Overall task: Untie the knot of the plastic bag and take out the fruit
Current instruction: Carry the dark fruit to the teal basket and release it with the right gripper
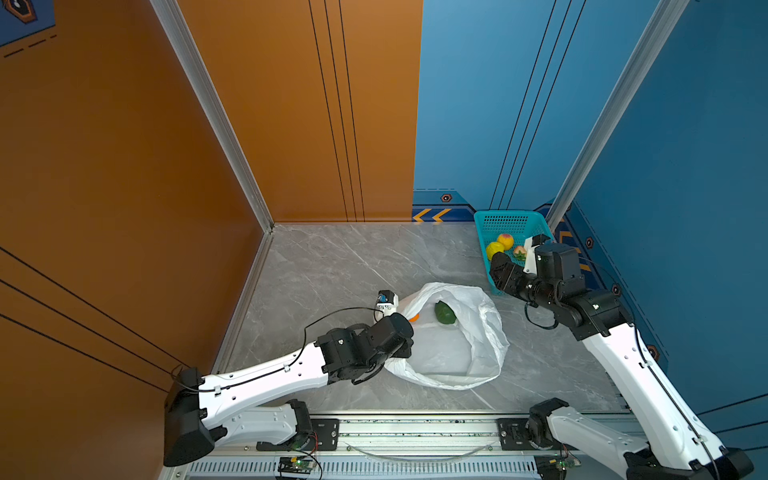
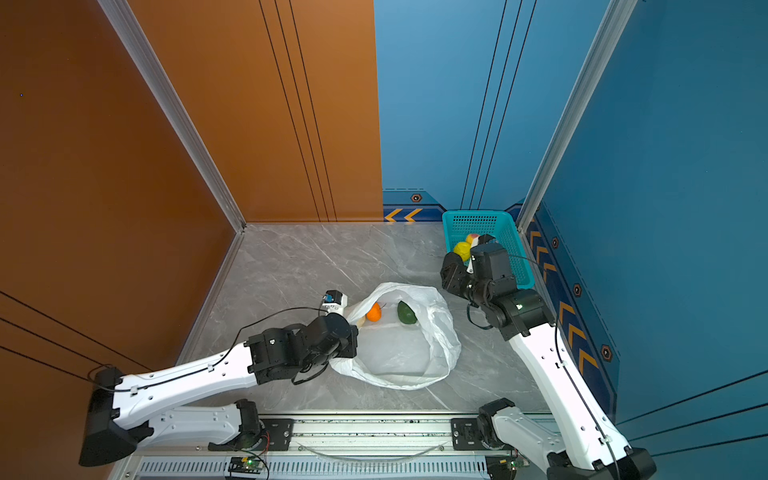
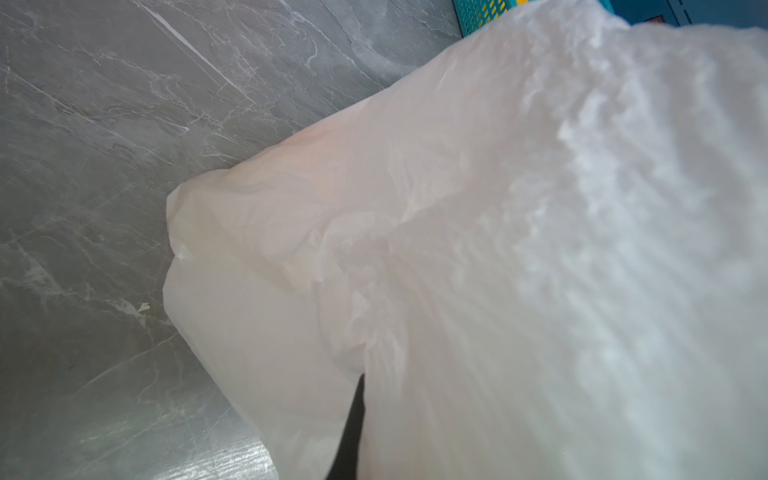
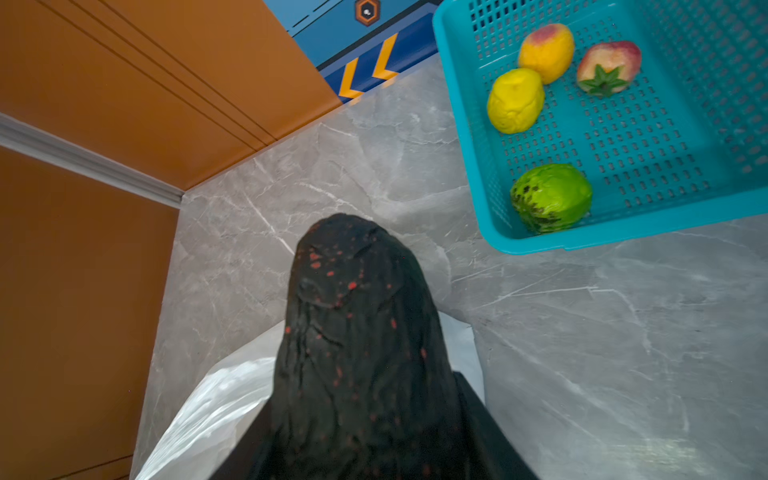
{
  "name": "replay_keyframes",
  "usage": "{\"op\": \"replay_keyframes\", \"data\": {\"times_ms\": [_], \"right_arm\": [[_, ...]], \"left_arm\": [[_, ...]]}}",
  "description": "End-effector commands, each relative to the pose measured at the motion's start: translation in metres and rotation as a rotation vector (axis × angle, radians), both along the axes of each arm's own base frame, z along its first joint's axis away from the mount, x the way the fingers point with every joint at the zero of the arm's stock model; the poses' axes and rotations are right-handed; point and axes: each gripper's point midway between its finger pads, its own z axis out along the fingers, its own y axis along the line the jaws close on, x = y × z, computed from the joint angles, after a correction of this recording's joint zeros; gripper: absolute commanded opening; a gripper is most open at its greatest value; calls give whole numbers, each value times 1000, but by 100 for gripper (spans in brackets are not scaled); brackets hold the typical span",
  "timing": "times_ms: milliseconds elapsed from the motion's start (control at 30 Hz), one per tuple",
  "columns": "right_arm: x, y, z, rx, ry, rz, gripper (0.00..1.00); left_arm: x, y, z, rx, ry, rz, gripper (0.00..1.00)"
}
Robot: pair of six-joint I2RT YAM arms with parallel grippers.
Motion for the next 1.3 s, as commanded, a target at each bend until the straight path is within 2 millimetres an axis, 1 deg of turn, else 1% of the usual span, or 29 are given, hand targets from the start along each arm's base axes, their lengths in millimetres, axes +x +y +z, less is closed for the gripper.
{"op": "replay_keyframes", "data": {"times_ms": [0, 133, 267, 333, 400, 500, 600, 700, 800, 900, 1033, 1133, 1200, 1267], "right_arm": [[29, -13, -17, 2, -6, 14, 41], [67, -46, -40, -22, 20, -75, 42], [101, -72, -67, -54, 66, -132, 42], [116, -84, -83, -57, 88, -157, 42], [133, -97, -103, -66, 120, -180, 42], [155, -110, -131, -62, 176, -192, 42], [171, -119, -148, -61, 204, -203, 42], [180, -125, -160, -61, 227, -212, 44], [181, -128, -168, -63, 250, -222, 53], [179, -130, -170, -66, 268, -225, 61], [174, -130, -164, -72, 264, -230, 67], [170, -128, -154, -71, 253, -225, 68], [166, -124, -146, -67, 240, -217, 69], [161, -119, -133, -61, 221, -206, 69]], "left_arm": [[3, 1, 4, 1, -5, 18, 0], [4, 2, 5, 0, -8, 17, 0], [3, 3, 5, 3, -10, 17, 0], [3, 3, 5, 0, -13, 17, 0], [3, 5, 5, 0, -15, 20, 0], [2, 5, 6, -3, -15, 20, 0], [2, 6, 7, -6, -19, 22, 0], [2, 7, 8, -8, -24, 26, 0], [2, 8, 8, -8, -24, 29, 0], [2, 8, 7, -8, -22, 29, 0], [2, 8, 7, -7, -21, 27, 0], [2, 7, 7, -7, -21, 27, 0], [2, 7, 7, -7, -20, 28, 0], [2, 7, 7, -9, -21, 26, 0]]}}
